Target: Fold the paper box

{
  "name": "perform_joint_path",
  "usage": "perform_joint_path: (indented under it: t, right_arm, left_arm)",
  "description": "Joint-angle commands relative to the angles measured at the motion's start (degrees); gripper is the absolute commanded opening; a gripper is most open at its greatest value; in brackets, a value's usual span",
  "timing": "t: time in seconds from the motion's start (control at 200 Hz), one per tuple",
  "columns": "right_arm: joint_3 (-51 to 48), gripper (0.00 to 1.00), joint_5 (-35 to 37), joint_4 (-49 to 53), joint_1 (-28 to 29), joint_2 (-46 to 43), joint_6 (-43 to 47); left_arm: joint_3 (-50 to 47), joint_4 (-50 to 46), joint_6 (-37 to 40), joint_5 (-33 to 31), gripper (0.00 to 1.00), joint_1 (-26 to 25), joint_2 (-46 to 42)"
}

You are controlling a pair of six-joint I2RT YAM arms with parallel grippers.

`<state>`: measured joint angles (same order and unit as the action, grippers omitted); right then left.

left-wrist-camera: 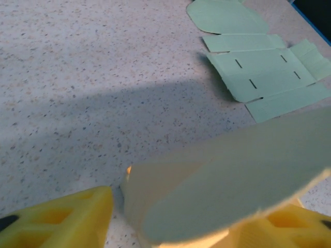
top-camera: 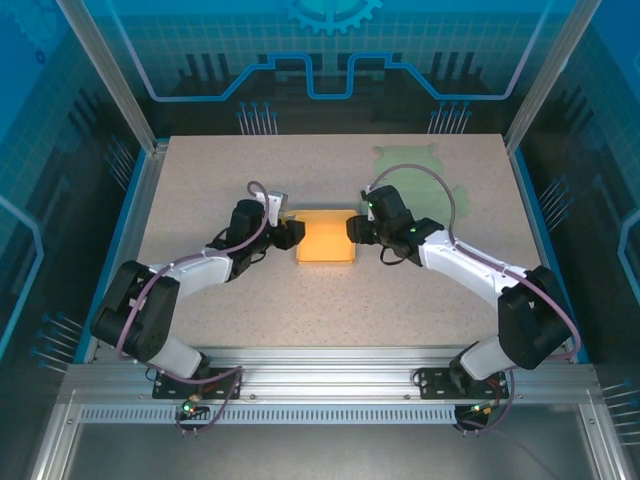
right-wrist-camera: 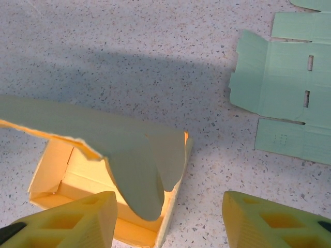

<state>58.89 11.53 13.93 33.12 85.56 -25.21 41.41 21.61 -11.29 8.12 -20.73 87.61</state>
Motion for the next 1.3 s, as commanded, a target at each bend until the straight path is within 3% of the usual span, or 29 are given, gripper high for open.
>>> perform_joint_path:
  t: [0.0, 0.255, 0.375, 0.585, 0.75, 1.021, 1.296]
  right_arm:
    - [2.4, 0.56, 0.5, 1.5, 0.8, 2.3, 0.6]
    - [4.8, 0.43, -0.7, 1.3, 1.1, 6.2, 0.9]
    - [5.4, 0.36, -1.0, 0.9, 1.2, 7.4, 1.1]
    - [6.1, 0.15, -0.7, 0.7, 1.5, 8.8, 1.7]
    - [5.8, 0.03, 0.4, 0.3, 1.7, 9.2, 1.9]
    - [4.3, 0.00, 1.0, -2.9, 2.3, 9.4, 2.9]
    - [1.5, 0.00, 0.2, -14.5, 2.7, 10.7, 5.1]
  left_arm:
    - [3.2, 1.7, -0.7, 4.3, 0.53, 0.2, 0.9]
    - [4.3, -1.2, -1.4, 4.9, 0.31, 0.1, 1.2]
    - [4.9, -2.6, -1.7, 4.9, 0.24, -0.2, 1.6]
    - [6.2, -4.7, -2.4, 3.7, 0.22, -1.4, 1.8]
    - [7.6, -8.5, -2.2, -1.0, 0.22, -2.8, 1.5]
    - [7.4, -6.1, -4.3, -2.1, 0.11, -4.1, 1.8]
    - [4.3, 6.0, -6.2, -3.3, 0.00, -4.4, 1.7]
